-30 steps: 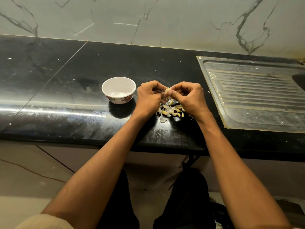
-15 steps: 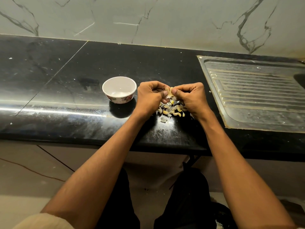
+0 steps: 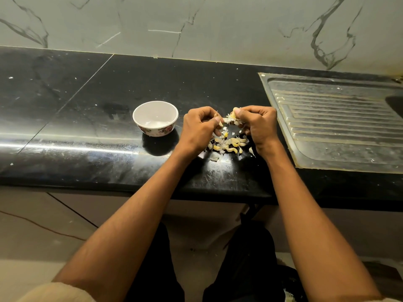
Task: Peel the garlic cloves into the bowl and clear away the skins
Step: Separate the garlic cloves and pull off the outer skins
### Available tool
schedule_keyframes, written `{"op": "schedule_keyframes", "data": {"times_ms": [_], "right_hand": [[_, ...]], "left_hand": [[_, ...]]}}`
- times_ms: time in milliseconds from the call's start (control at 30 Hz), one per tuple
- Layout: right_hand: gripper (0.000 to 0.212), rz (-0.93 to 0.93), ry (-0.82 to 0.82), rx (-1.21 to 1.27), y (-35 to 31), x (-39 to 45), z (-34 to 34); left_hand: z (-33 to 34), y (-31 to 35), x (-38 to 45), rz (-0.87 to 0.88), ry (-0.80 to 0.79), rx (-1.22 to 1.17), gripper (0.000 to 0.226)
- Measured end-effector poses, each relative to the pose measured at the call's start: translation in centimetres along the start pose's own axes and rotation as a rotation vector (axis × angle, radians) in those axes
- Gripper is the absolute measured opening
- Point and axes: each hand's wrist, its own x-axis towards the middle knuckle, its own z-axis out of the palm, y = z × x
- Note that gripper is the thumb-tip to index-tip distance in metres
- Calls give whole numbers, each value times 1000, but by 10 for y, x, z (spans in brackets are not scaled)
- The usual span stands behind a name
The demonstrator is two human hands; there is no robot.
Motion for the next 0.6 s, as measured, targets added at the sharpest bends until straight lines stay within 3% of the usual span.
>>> {"op": "schedule_keyframes", "data": {"times_ms": [133,300,600], "right_hand": [[17,1,-6,5,1,0,0],[18,-1,-3,11,2,1,-1],[16,-18,-5,18,3,2,-1]], "left_hand": [[-1,3,-3,35,-43,-27,22],[-3,-2,-2,62,-64,18,7],[-2,2,-6,88,-59,79,15]]}}
